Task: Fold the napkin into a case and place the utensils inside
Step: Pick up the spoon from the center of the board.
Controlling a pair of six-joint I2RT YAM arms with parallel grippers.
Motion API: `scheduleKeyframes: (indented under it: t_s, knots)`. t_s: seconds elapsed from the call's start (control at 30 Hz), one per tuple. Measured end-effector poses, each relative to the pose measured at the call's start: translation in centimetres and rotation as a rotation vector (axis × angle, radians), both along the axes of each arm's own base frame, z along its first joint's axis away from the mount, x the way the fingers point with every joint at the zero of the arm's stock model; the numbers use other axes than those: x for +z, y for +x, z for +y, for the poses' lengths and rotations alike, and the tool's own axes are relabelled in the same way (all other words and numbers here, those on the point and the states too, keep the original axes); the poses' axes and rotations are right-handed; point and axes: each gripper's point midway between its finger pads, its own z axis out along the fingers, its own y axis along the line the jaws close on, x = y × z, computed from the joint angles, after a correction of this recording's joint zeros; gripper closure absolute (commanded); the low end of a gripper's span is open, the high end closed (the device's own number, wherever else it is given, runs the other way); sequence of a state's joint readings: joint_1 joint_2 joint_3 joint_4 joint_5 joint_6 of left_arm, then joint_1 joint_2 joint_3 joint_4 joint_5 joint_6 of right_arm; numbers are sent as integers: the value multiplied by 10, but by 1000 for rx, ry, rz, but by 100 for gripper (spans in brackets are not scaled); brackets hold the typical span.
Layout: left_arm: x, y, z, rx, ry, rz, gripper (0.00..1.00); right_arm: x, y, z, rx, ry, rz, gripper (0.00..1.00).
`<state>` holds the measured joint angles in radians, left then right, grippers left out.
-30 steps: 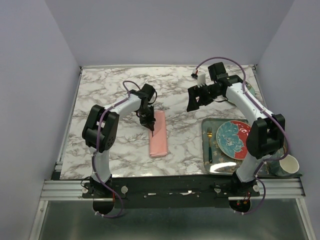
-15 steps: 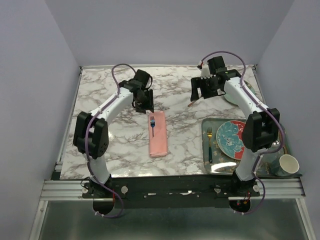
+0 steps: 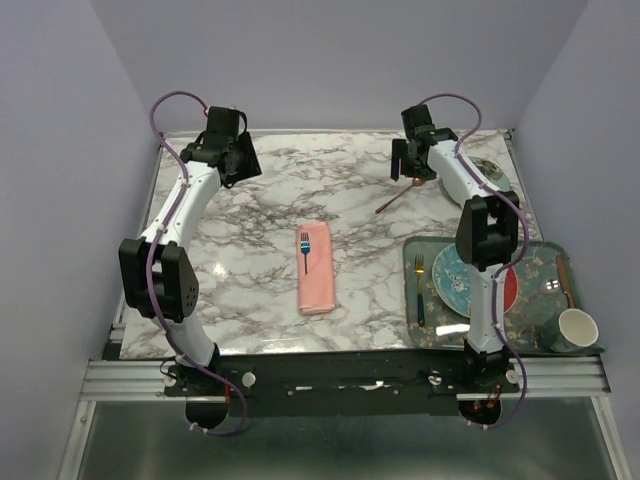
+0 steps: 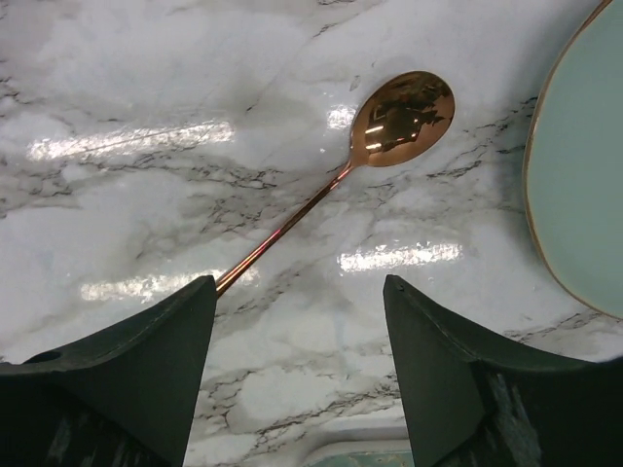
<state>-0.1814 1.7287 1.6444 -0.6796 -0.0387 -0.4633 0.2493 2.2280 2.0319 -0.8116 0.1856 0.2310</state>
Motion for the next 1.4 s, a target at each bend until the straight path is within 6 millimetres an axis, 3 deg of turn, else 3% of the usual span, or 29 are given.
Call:
scheduleKeyframes:
  t_s: [0.17,0.47,0.9,1.0,1.23,1.4]
  knots:
    - [-22,-9,9,15,10,59,44,-21,8,-8,-58,-41,14,16]
    - [-31,-7,13,33,-16,86,44,-54,12,-9,-106,-51,56,17]
    - [-47,1,27,93,-94,142,44,-55,42,-2,-165,0,30,21]
    - [-48,2,32,110,-117,148,44,-59,38,-5,-185,5,50,27]
    - [-56,3,37,125,-164,176,45,-61,36,-4,-179,18,65,25]
    - [-63,4,28,78,-196,200,45,-74,24,-6,-171,42,115,41]
